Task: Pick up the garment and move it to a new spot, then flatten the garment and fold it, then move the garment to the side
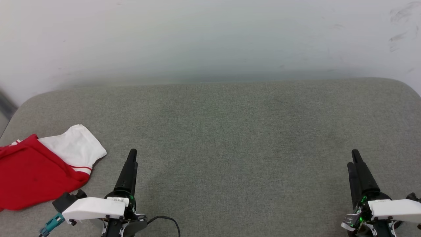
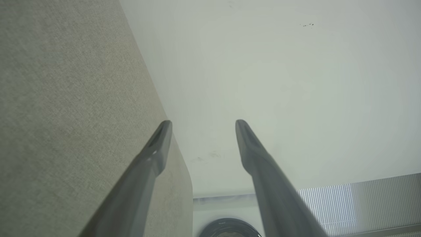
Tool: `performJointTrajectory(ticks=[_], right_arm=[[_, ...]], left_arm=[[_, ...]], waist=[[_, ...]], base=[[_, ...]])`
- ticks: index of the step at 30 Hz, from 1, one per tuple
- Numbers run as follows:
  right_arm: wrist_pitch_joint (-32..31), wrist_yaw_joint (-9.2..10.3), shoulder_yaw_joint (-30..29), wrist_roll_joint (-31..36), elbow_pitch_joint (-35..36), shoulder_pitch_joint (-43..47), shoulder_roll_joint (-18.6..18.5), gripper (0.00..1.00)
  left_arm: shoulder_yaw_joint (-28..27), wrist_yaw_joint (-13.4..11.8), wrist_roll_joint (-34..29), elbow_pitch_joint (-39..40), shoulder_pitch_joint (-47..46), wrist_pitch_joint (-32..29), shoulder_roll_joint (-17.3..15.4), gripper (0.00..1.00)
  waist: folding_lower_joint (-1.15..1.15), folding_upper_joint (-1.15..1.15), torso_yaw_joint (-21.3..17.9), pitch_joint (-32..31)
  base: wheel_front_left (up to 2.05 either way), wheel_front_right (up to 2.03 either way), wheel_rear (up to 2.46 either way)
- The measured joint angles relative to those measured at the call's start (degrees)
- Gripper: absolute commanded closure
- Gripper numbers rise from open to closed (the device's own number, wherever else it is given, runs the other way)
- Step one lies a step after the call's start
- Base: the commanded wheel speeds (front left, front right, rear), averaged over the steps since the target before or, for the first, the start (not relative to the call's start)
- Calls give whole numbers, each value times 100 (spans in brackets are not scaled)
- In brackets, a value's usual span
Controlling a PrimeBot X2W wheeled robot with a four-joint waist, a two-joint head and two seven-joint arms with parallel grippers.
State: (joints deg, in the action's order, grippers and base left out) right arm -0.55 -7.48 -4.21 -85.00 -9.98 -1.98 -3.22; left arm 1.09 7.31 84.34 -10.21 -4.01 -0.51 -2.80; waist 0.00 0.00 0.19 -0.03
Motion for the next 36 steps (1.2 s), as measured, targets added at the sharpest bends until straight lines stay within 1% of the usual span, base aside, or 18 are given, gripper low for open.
performJointTrajectory(ticks=[10,14,22,28,36], right_arm=[[213,0,103,1076,291,91,-23,0],[307,0,146,1540,380,137,-43,0],[457,0,183,2651,510,211,-90,0],[558,0,294,3422,603,227,-193,0],[558,0,449,4077,770,250,-313,0]], left_arm=[[58,0,-1222,191,144,226,5,0],[63,0,-1607,283,164,302,7,0],[66,0,-2350,475,246,460,5,0],[96,-5,-2989,539,268,575,7,0],[148,-51,-3832,636,295,702,5,0]], waist=[[0,0,15,-22],[0,0,25,-31],[0,0,43,-46],[0,0,46,-55],[0,0,47,-74]], base=[[0,0,0],[0,0,0],[0,0,0],[0,0,0],[0,0,0]])
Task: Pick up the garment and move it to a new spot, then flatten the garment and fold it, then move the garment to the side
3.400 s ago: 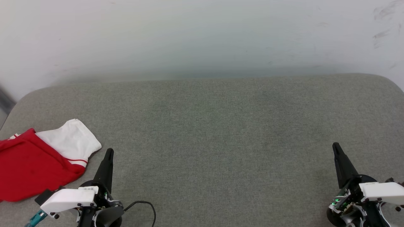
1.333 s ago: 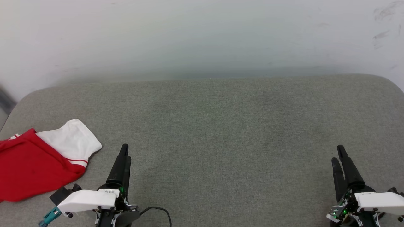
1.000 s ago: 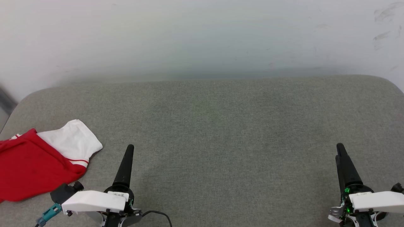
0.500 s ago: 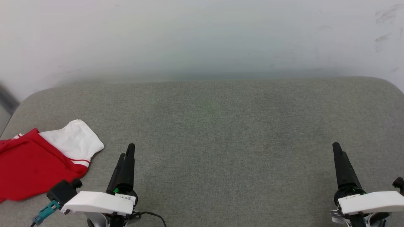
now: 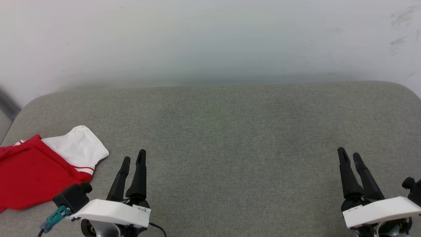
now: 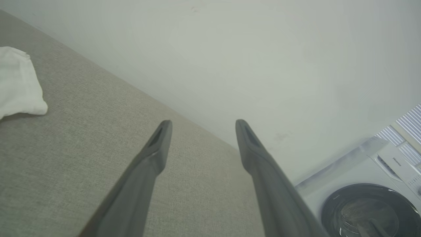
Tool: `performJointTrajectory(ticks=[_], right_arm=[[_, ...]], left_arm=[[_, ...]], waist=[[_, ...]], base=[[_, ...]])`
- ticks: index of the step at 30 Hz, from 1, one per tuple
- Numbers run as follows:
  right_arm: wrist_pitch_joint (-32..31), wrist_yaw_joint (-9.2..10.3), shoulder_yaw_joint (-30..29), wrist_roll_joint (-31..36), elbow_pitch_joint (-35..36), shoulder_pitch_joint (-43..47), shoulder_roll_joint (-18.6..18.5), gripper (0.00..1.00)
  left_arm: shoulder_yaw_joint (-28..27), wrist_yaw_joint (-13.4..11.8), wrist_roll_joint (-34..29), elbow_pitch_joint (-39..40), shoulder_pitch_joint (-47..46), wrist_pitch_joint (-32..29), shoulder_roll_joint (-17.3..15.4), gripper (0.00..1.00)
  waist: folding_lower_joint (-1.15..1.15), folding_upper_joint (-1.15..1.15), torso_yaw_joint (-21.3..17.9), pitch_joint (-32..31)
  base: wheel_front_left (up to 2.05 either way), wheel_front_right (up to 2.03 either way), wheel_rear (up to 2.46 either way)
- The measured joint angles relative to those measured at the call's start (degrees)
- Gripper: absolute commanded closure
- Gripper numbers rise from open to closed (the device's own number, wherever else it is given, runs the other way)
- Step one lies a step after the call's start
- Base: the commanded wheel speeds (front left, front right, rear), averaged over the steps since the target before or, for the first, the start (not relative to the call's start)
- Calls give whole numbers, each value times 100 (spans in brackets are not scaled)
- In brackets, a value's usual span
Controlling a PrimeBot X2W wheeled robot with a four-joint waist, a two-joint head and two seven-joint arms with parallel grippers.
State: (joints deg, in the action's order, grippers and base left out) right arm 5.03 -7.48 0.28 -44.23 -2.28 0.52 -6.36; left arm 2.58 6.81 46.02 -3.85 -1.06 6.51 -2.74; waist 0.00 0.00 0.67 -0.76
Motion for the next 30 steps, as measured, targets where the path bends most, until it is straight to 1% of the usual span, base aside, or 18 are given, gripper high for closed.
performJointTrajectory(ticks=[4,14,30], right_arm=[[-55,0,36,374,88,9,-74,0],[-212,-1,116,1207,312,91,-148,0],[-356,-1,-87,2342,624,275,21,0]], left_arm=[[43,0,-472,25,17,63,-1,0],[23,-18,-1317,59,79,225,-1,0],[64,23,-2496,-63,108,430,-25,0]], waist=[[0,0,3,-6],[0,0,30,-20],[0,0,63,-44]], base=[[0,0,0],[0,0,0],[0,0,0]])
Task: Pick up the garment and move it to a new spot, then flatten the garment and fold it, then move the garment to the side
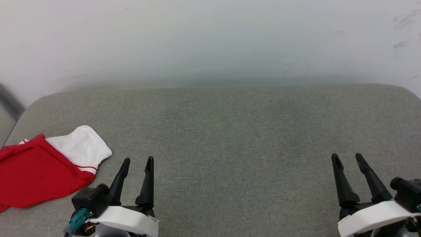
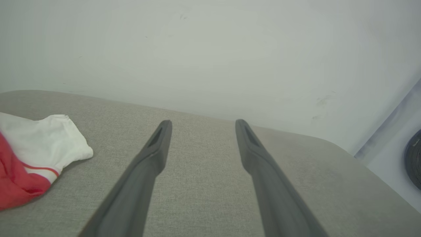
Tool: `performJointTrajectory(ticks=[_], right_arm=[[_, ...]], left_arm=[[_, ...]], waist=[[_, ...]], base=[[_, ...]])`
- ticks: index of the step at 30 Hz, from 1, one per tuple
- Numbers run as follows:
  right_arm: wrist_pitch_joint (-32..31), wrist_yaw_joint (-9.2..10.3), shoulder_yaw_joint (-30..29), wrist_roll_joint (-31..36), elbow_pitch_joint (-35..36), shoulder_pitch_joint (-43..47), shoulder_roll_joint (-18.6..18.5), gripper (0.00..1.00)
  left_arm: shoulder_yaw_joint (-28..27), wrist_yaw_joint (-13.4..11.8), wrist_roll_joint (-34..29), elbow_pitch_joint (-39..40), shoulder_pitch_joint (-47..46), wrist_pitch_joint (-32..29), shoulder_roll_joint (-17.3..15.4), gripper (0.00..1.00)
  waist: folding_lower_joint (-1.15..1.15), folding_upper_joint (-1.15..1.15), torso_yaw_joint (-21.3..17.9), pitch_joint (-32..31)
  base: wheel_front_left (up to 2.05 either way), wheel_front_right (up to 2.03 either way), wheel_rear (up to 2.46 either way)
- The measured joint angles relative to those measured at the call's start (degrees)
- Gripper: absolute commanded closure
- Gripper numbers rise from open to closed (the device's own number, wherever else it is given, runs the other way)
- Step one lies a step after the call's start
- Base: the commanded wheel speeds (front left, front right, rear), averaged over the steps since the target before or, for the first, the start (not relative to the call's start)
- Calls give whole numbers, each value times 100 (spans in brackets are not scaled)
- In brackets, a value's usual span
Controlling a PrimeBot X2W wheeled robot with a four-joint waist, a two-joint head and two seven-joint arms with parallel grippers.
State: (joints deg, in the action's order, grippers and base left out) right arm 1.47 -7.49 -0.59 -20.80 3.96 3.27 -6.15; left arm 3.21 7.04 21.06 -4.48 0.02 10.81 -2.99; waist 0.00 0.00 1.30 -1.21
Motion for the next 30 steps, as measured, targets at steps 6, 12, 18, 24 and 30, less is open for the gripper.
performJointTrajectory(ticks=[6,12,18,24,30], right_arm=[[-1,0,-75,375,62,58,67,0],[2,0,-123,722,96,96,112,0],[5,0,-154,1029,136,159,157,0],[9,0,-164,1287,181,200,202,0],[53,0,-192,1425,213,218,244,0]], left_arm=[[49,3,-379,-86,2,81,-22,0],[69,3,-720,-155,1,151,-46,0],[76,3,-979,-215,2,210,-47,0],[80,3,-1182,-299,2,289,-42,0],[80,3,-1334,-321,1,353,-30,0]], waist=[[0,0,3,0],[0,0,12,-8],[0,0,22,-25],[0,0,19,-38],[0,0,-4,-41]], base=[[0,0,0],[0,0,0],[0,0,0],[0,0,0],[0,0,0]])
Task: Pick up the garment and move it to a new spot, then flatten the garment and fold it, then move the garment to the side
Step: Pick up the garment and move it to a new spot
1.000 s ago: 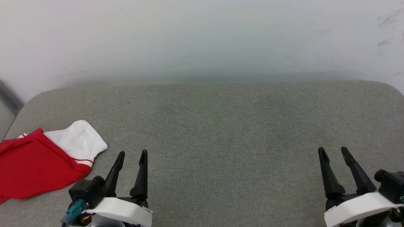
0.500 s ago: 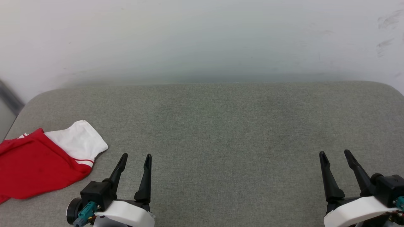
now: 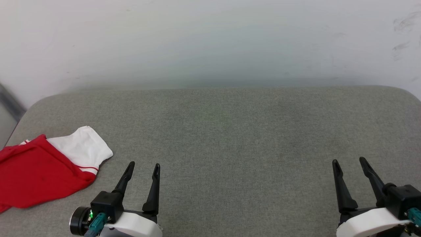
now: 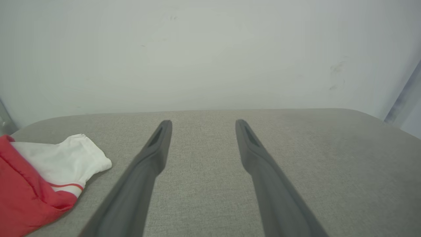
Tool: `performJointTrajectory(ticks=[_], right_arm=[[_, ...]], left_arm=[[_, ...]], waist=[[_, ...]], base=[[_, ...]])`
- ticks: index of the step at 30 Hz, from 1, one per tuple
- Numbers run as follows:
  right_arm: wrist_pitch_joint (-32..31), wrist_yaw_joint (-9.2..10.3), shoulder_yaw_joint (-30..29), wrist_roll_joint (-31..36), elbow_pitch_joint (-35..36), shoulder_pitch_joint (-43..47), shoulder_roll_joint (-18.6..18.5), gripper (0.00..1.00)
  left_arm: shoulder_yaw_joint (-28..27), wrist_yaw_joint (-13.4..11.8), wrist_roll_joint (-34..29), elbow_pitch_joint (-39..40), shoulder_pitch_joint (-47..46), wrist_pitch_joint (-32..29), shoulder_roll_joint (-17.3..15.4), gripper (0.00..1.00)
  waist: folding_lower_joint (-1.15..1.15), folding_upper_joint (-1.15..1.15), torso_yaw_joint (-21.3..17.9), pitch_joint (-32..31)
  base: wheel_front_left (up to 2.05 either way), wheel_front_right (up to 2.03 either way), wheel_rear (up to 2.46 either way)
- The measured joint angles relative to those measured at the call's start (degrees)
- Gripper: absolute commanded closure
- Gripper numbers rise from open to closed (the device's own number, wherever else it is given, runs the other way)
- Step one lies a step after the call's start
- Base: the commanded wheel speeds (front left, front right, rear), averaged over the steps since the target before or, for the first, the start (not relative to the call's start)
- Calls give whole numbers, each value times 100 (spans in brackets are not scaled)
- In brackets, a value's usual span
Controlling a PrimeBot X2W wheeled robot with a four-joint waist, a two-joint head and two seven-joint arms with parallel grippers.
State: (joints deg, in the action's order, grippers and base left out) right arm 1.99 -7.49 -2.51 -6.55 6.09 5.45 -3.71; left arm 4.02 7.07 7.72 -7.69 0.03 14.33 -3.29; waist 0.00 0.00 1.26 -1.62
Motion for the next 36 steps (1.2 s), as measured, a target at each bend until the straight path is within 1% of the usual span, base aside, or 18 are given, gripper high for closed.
performJointTrajectory(ticks=[7,15,19,27,36], right_arm=[[58,0,-57,191,40,52,37,0],[99,0,-80,144,9,51,58,0],[103,0,-78,137,11,44,63,0],[42,0,93,214,177,8,70,0],[-8,0,246,197,297,-20,71,0]], left_arm=[[15,8,-159,-48,0,59,8,0],[8,10,-54,-141,-7,66,23,0],[-8,7,-16,-182,-50,66,26,0],[-53,-49,40,-189,-125,74,33,0],[-190,-103,-43,-142,-175,74,38,0]], waist=[[0,0,-10,-4],[0,0,26,4],[0,0,109,13],[0,0,504,35],[0,0,1253,52]], base=[[0,0,0],[0,0,0],[0,0,0],[0,0,0],[0,0,0]])
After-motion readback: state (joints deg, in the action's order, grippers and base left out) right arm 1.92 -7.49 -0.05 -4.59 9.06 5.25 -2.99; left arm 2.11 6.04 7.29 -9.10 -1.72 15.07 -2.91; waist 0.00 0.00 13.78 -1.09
